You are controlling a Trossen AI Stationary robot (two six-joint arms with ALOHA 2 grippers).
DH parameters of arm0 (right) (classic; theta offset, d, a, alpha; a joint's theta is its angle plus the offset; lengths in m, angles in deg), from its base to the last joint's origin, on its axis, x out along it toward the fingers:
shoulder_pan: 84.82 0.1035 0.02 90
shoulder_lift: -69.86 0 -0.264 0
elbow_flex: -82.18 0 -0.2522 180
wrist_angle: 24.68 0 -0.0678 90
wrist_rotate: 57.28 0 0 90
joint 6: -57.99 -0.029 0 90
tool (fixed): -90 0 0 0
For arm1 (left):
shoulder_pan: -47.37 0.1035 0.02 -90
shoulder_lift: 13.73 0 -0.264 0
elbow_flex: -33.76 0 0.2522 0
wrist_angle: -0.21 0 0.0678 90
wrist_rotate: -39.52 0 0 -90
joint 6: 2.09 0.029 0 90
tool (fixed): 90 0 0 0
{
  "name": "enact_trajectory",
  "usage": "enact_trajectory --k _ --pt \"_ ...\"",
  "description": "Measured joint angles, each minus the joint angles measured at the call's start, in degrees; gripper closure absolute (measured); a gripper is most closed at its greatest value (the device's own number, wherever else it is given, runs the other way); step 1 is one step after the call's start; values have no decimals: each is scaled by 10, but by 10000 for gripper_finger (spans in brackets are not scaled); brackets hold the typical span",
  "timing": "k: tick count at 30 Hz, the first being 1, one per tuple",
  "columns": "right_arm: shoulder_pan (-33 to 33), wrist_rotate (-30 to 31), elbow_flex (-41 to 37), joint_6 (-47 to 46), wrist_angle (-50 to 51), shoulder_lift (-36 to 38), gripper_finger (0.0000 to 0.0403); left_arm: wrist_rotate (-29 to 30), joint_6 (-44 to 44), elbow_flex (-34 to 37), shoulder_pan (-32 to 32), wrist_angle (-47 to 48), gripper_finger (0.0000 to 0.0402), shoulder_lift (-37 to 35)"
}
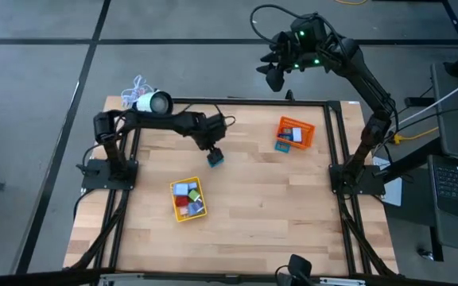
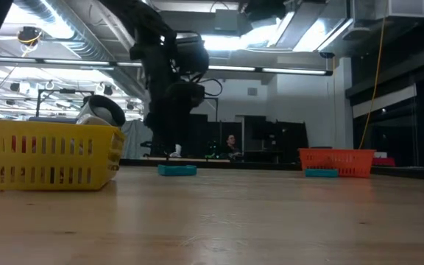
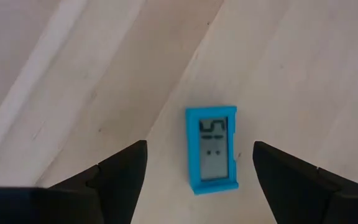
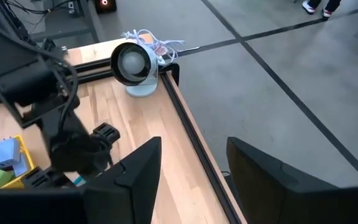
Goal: Pick & Place Office items
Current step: Put the bottom light blue digital timer into the orange bin
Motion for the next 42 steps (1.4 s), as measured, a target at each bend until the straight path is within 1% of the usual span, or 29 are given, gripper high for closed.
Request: enact_trajectory --k 4,9,14,22,24,26,28,32,33,37,39,42 --pt "0 0 0 -7 0 0 215 22 -5 0 -21 -6 114 16" --pt "0 -17 0 -17 0 0 215 20 -25 0 -32 -8 114 35" --pt "2 -20 0 -24 0 0 215 23 -28 0 -49 -6 114 50" --pt "2 -29 0 -29 -1 0 215 31 -40 -4 -52 -10 114 75" --pt "3 -29 0 -30 -1 0 215 34 -41 -5 -52 -9 119 85" --pt "3 -29 0 -30 -1 0 215 34 -50 -5 -52 -5 135 91" --pt "3 -29 0 -30 -1 0 215 34 -52 -6 -51 -5 164 95" --pt "3 -29 0 -26 -1 0 215 36 -49 -5 -48 -6 257 97" --pt "2 -29 0 -24 -1 0 215 34 -45 -5 -45 -10 272 97" --pt "-1 -29 0 -14 -17 0 215 2 -30 -26 -30 -13 272 101" --pt "-2 -28 2 -13 -39 0 215 -18 -12 -51 -20 -17 272 106" --pt "-6 -29 24 -12 -76 -1 215 -28 9 -93 -6 -48 272 110"
